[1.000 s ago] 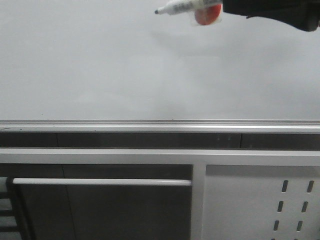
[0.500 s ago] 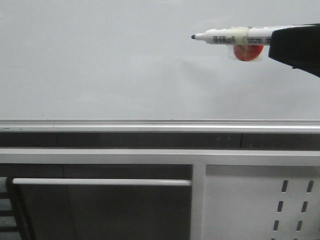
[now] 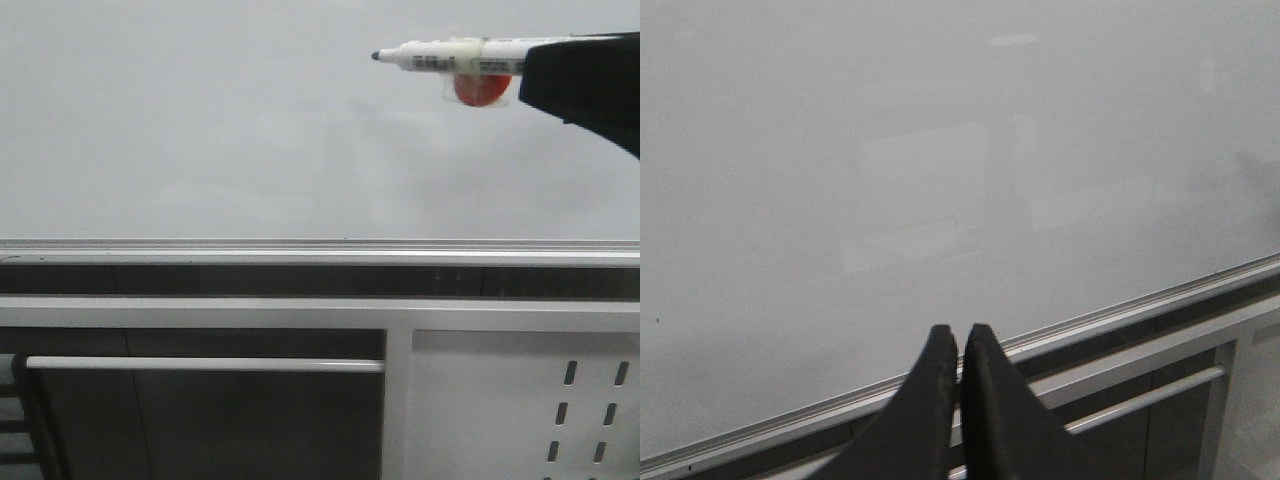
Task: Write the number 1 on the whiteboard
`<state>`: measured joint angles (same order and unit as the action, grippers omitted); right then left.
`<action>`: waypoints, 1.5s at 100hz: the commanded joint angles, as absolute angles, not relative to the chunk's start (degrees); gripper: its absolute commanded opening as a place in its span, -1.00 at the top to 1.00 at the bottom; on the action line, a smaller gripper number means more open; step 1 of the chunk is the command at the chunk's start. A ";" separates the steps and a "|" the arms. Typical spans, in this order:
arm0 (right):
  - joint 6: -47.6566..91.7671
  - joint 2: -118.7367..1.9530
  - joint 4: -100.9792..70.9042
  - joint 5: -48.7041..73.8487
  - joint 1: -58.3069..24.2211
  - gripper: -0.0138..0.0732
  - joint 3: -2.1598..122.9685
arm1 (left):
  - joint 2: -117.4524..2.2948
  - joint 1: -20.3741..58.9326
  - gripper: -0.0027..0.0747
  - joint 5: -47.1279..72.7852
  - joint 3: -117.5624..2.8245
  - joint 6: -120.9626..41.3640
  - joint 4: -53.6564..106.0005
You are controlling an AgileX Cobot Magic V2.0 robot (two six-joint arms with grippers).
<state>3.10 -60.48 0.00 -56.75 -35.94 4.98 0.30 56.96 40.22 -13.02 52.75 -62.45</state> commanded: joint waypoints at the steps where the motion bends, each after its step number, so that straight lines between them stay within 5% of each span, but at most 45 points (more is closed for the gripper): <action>1: 3.80 -62.83 0.00 -64.97 -35.65 0.80 7.10 | 1.18 57.10 0.98 38.02 -14.42 53.31 -64.36; 21: 4.50 -67.87 0.00 -74.57 -35.65 0.80 7.10 | 1.18 57.10 0.98 38.31 -14.42 53.31 -64.36; 150: 6.85 -69.55 -2.58 -75.70 -35.65 0.80 10.17 | 1.18 57.10 0.98 38.35 -14.42 53.31 -64.36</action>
